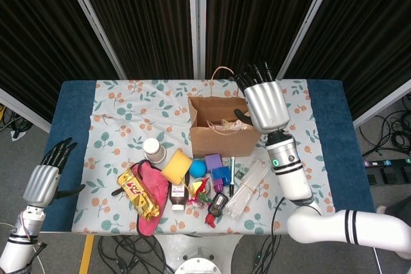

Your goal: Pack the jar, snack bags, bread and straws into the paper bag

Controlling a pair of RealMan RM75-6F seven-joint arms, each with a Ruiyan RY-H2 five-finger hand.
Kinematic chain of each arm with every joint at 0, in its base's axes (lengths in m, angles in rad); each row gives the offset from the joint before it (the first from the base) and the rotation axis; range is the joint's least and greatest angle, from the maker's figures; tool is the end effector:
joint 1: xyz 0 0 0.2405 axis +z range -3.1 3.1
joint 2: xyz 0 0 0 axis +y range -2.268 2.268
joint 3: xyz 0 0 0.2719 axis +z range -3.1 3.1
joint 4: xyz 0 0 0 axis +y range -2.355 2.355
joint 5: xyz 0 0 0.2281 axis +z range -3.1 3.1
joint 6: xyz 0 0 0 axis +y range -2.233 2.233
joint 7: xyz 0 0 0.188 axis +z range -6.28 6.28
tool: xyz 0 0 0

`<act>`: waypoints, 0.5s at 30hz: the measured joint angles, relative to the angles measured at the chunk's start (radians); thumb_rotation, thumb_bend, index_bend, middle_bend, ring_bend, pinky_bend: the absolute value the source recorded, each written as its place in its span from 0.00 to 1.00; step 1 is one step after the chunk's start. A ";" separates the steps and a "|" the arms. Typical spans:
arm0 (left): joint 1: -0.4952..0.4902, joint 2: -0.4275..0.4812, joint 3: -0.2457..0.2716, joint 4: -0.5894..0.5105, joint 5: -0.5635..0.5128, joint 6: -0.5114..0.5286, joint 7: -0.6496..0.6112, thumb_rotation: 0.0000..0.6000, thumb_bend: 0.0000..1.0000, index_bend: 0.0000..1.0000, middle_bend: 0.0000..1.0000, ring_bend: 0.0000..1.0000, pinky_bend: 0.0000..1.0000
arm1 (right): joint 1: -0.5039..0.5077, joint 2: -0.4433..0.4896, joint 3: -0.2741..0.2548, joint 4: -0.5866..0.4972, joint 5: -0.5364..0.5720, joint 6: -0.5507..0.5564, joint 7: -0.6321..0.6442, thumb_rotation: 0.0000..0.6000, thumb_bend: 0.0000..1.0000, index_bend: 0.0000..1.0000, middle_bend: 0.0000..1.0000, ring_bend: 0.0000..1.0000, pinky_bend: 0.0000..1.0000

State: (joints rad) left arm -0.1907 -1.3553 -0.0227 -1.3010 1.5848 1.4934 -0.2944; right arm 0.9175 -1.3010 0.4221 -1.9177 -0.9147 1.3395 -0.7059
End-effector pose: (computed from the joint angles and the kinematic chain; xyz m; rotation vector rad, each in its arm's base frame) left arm -0.3322 0.2604 0.0870 -1.4500 -0.9996 -1.1693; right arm -0.0001 -0.4152 0.1160 1.5312 -0.5879 1.2341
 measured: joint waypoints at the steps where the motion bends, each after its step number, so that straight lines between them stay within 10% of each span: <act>1: 0.001 0.001 0.000 -0.001 0.000 0.001 0.001 1.00 0.02 0.08 0.13 0.03 0.16 | -0.014 0.015 -0.002 -0.021 -0.016 0.008 0.012 1.00 0.06 0.32 0.34 0.15 0.01; 7: 0.000 0.005 -0.002 -0.006 -0.005 -0.002 0.002 1.00 0.02 0.08 0.13 0.03 0.16 | -0.139 0.173 -0.081 -0.183 -0.115 0.024 0.078 1.00 0.05 0.32 0.35 0.16 0.02; 15: -0.010 -0.009 -0.004 0.003 -0.003 -0.012 0.005 1.00 0.02 0.08 0.13 0.03 0.16 | -0.271 0.315 -0.320 -0.183 -0.353 -0.102 0.179 1.00 0.02 0.32 0.35 0.16 0.02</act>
State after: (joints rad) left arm -0.2007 -1.3646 -0.0269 -1.2976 1.5822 1.4817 -0.2890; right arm 0.6463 -0.9856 0.1017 -2.1011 -1.2673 1.2371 -0.5271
